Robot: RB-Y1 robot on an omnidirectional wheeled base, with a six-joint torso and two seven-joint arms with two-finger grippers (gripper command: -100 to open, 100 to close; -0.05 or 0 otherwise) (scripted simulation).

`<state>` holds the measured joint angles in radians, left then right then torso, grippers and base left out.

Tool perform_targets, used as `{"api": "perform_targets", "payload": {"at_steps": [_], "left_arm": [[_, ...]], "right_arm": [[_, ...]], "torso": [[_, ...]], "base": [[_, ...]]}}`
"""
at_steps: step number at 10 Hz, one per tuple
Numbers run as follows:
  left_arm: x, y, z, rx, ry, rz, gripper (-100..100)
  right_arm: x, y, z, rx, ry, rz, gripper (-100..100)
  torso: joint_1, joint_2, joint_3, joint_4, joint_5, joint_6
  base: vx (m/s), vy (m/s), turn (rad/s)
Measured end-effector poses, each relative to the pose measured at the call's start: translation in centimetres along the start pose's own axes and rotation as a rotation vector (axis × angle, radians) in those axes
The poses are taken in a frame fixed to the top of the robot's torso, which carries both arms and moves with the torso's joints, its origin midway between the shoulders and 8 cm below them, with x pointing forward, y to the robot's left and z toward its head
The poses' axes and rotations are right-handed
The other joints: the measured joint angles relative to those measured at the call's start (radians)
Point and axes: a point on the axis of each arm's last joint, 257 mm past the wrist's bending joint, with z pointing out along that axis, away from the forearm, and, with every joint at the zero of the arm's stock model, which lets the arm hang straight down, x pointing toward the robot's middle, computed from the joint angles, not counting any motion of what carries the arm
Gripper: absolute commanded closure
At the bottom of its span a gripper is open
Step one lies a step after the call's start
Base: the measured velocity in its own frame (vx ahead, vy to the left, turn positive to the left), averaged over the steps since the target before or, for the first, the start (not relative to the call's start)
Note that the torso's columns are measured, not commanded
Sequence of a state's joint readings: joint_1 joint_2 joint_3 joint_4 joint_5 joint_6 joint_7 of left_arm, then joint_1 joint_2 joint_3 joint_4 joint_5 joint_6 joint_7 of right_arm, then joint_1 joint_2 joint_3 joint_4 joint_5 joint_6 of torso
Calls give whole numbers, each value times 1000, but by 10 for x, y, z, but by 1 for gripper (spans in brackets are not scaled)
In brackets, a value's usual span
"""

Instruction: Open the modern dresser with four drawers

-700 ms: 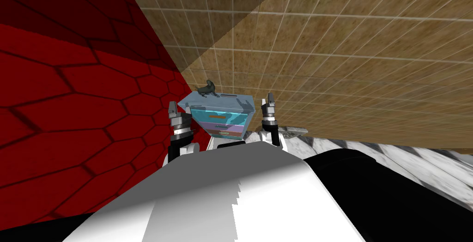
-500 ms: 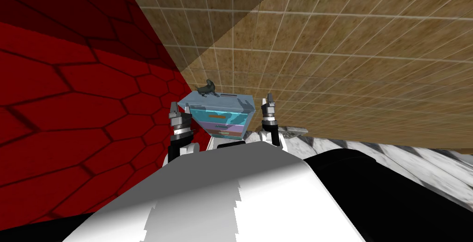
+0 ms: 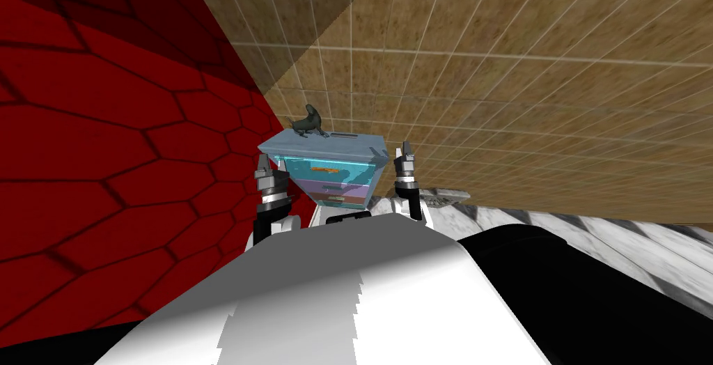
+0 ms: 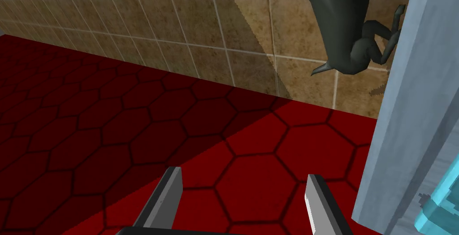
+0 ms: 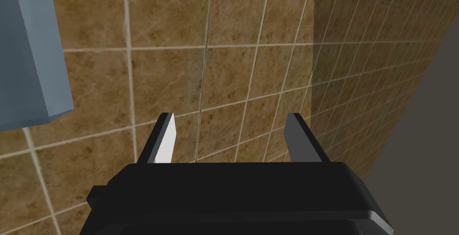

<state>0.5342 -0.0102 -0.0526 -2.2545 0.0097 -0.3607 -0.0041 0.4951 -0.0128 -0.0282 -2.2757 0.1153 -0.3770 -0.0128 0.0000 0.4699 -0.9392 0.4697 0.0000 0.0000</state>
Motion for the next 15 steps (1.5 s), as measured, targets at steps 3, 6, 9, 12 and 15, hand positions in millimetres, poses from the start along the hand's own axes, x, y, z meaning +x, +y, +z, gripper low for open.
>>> {"api": "perform_targets", "payload": {"at_steps": [3, 6, 9, 12, 15], "left_arm": [[0, 0, 0, 0, 0, 0, -100], [8, 12, -3, -16, 60, 29, -100], [12, 32, -12, -43, 111, 51, -100], [17, 57, -20, -71, 144, 59, -100], [17, 79, -31, -101, 158, 60, -100]], "right_arm": [[0, 0, 0, 0, 0, 0, 0], [0, 0, 0, 1, 0, 0, 0], [0, 0, 0, 1, 0, 0, 0], [0, 0, 0, 1, 0, 0, 0], [0, 0, 0, 1, 0, 0, 0]], "torso": [[0, 221, -443, 221, 0, 0], [0, 267, -536, 267, 0, 0], [0, 268, -537, 268, 0, 0], [0, 268, -537, 268, 0, 0], [0, 268, -537, 268, 0, 0]], "base": [[2, 0, -5], [6, 7, -24], [12, 13, -36], [14, 15, -46], [12, 10, -29]]}}
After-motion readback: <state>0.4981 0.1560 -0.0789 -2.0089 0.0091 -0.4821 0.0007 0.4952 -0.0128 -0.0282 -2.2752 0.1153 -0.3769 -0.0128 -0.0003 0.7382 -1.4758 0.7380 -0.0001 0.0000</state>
